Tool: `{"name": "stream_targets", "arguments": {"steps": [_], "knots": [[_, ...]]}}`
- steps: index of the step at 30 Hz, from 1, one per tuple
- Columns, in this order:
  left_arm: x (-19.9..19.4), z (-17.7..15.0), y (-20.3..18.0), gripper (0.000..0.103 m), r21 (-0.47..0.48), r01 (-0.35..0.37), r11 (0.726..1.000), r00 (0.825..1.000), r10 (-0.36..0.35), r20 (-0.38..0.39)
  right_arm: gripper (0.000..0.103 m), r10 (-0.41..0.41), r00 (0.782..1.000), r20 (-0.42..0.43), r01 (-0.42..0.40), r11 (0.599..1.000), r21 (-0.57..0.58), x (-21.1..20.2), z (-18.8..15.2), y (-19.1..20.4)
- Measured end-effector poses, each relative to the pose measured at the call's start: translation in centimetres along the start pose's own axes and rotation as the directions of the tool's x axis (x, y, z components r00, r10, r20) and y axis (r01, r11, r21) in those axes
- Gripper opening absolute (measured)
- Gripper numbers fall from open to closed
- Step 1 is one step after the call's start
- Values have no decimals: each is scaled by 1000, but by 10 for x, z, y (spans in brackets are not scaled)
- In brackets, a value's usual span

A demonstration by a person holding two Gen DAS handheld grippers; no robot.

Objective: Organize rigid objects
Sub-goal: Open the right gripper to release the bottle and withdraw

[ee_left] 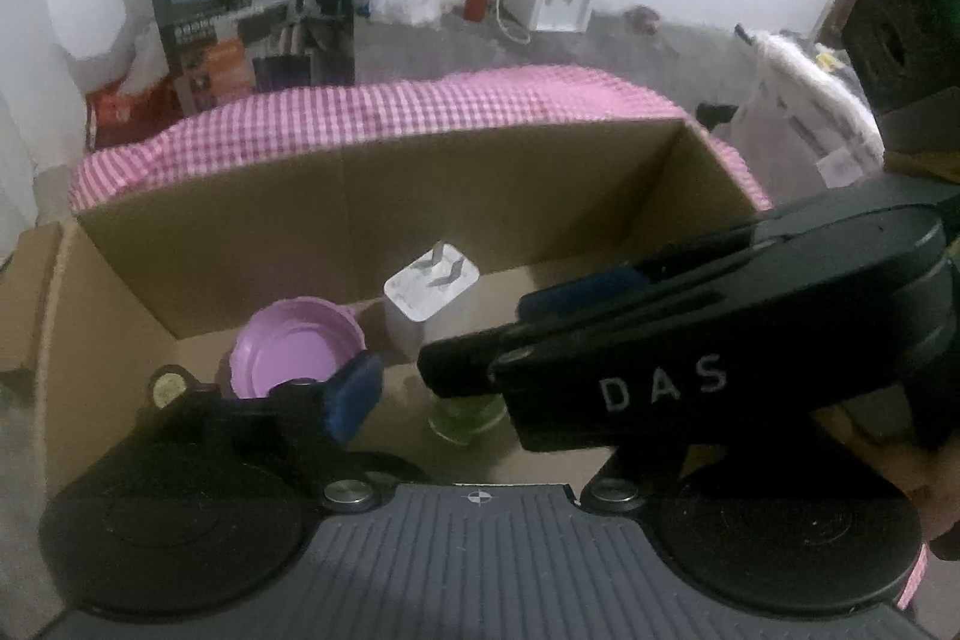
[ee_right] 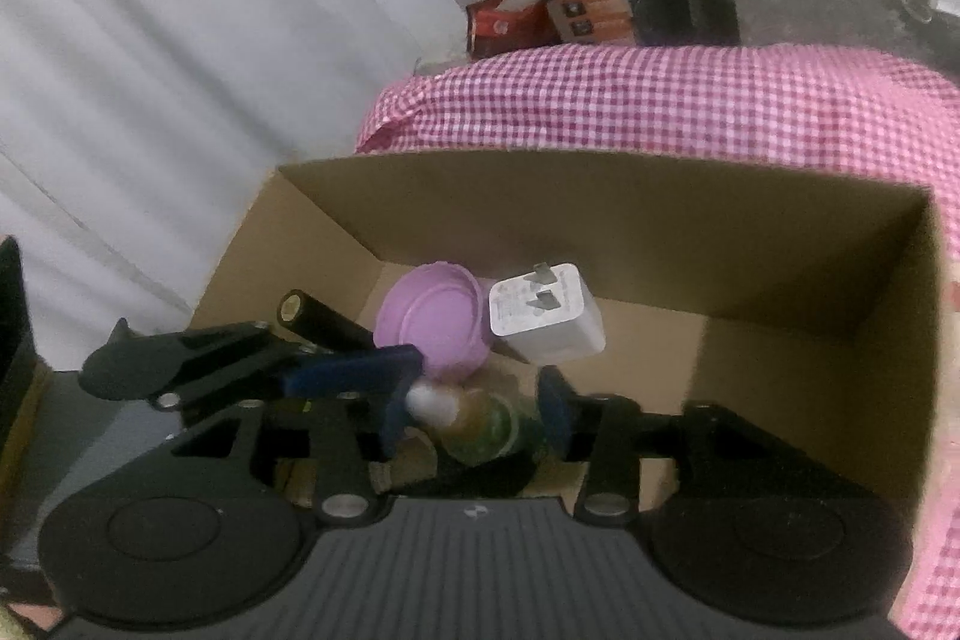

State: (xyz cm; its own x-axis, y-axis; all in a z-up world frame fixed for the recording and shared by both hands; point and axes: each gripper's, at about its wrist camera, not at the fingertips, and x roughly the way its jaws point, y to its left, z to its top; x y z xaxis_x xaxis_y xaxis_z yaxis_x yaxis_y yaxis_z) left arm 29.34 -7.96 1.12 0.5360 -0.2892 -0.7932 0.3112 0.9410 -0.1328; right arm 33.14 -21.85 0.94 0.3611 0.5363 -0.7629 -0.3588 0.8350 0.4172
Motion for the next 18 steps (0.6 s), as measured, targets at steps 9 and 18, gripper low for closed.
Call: {"name": "stream_targets", "arguments": {"steps": [9,18], "knots": [[-70,-22,-14,98,34,3,999,992,-7,125,89,-46,976,215,56,998,-42,-85,-35,27],[-137,-77,-19,102,55,1,998,982,-11,190,103,-89,900,427,129,989,-67,-170,-117,67]]}}
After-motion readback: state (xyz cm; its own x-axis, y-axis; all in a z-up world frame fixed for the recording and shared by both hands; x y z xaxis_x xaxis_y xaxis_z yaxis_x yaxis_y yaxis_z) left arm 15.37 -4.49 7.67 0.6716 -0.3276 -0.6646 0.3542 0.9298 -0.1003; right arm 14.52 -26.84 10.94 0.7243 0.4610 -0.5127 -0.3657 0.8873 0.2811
